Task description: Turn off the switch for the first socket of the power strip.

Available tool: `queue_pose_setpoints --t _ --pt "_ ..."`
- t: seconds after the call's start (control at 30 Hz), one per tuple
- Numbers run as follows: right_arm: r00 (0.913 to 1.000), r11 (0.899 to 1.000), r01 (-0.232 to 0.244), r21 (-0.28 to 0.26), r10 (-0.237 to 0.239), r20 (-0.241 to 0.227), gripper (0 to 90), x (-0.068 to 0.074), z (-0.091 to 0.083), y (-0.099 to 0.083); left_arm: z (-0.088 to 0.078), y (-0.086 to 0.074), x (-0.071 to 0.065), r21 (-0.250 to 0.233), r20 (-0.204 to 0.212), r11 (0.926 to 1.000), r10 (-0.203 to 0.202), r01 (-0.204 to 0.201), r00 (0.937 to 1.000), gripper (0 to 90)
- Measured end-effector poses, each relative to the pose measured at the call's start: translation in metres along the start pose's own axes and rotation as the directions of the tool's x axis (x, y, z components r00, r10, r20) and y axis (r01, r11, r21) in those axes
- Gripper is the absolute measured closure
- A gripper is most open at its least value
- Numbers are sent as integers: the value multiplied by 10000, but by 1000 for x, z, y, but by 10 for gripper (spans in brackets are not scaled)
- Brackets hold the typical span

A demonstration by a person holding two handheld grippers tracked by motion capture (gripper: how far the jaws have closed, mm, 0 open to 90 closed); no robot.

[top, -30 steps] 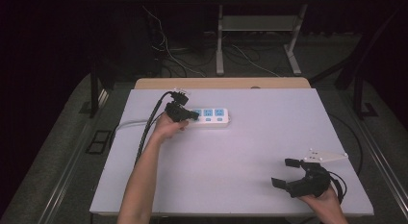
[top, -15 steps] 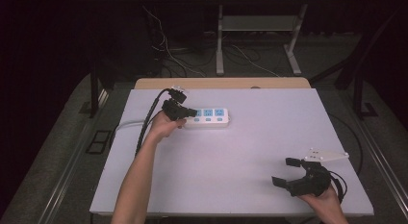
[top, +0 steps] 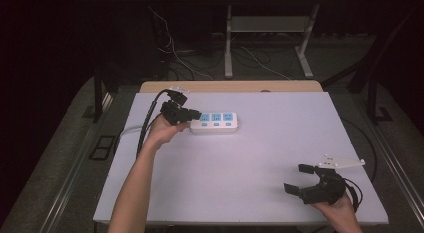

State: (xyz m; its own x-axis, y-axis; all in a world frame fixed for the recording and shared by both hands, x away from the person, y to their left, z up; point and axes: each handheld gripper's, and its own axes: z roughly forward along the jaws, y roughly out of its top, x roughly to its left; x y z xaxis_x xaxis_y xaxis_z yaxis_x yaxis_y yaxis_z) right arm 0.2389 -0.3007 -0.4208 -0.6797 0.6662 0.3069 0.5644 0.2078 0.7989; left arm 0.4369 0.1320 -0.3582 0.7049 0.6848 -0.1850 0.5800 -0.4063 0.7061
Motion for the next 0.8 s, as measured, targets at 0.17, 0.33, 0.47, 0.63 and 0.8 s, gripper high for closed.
queue_pose_setpoints --t 0.17,0.33,0.47,0.63,0.8 --pt "10000 10000 -12 13 12 -18 5 0 1 0 -11 -2 -4 -411 7 9989 -221 221 9998 457" --pt "10000 10000 21 33 -21 -53 5 1 1 0 -21 -7 -9 -811 214 9962 -305 322 9993 200" --pt "10000 10000 5 -24 -5 -60 6 1 0 0 -28 -10 -16 -942 114 9951 -292 301 9995 89" --pt "10000 10000 21 -13 -21 -90 5 1 1 1 -38 -13 -27 -1171 165 9930 -144 162 9998 0" --pt "9999 10000 38 -48 -38 -110 5 2 2 1 -46 -22 -37 -1329 58 9911 16 -8 10000 0"
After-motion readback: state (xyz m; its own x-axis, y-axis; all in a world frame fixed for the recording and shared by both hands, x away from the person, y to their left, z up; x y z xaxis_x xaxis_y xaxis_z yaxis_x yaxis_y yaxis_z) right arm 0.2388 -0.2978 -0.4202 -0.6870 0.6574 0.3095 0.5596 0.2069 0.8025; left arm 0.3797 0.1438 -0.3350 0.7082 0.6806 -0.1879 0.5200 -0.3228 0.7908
